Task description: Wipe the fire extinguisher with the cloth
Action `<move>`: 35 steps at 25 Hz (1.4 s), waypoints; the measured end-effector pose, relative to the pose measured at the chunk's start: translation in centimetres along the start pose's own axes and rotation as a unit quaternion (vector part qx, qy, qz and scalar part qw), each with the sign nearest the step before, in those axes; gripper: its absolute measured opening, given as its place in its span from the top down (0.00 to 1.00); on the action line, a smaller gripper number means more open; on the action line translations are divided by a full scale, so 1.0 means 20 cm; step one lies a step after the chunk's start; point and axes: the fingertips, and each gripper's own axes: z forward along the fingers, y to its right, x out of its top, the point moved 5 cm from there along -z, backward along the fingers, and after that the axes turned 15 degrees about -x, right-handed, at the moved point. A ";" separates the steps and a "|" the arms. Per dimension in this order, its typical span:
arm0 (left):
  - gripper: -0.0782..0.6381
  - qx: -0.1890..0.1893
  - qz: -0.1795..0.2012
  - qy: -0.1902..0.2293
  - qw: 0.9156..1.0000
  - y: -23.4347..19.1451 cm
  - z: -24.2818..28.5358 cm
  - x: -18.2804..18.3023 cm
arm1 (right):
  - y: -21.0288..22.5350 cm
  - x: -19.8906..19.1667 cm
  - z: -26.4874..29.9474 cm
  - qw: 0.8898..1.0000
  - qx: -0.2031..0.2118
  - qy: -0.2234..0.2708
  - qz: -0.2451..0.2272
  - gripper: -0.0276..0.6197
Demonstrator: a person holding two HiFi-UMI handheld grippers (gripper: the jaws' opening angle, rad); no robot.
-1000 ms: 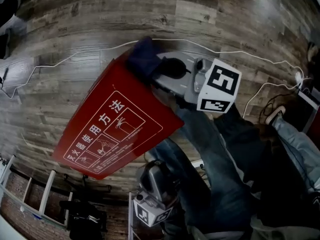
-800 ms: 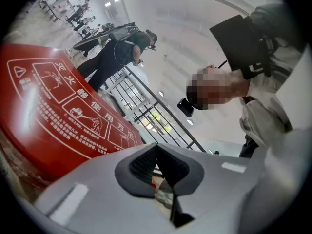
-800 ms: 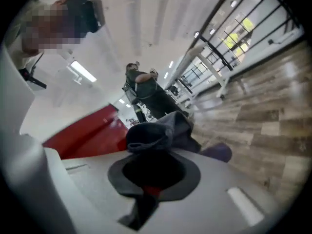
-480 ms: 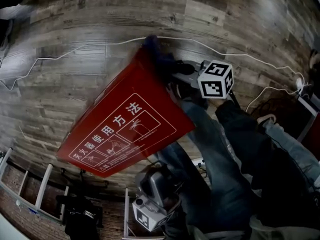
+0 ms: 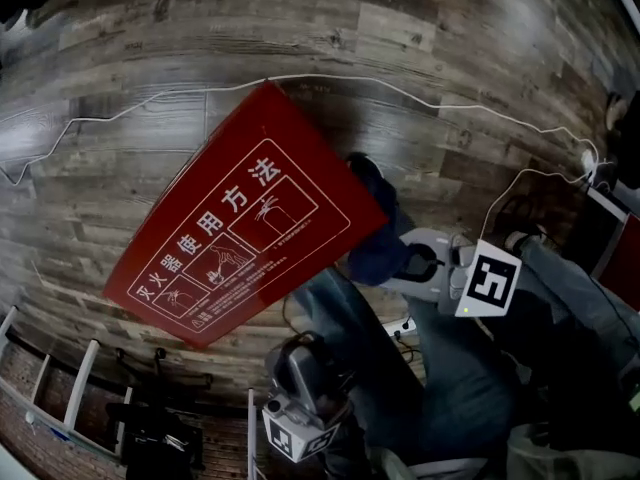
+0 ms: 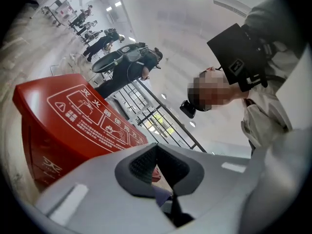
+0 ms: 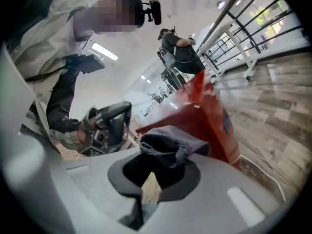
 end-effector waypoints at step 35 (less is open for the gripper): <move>0.88 0.029 -0.003 0.070 0.997 -0.30 -0.92 0.40 | -0.50 0.34 0.63 0.781 -0.188 -0.095 -0.588 0.85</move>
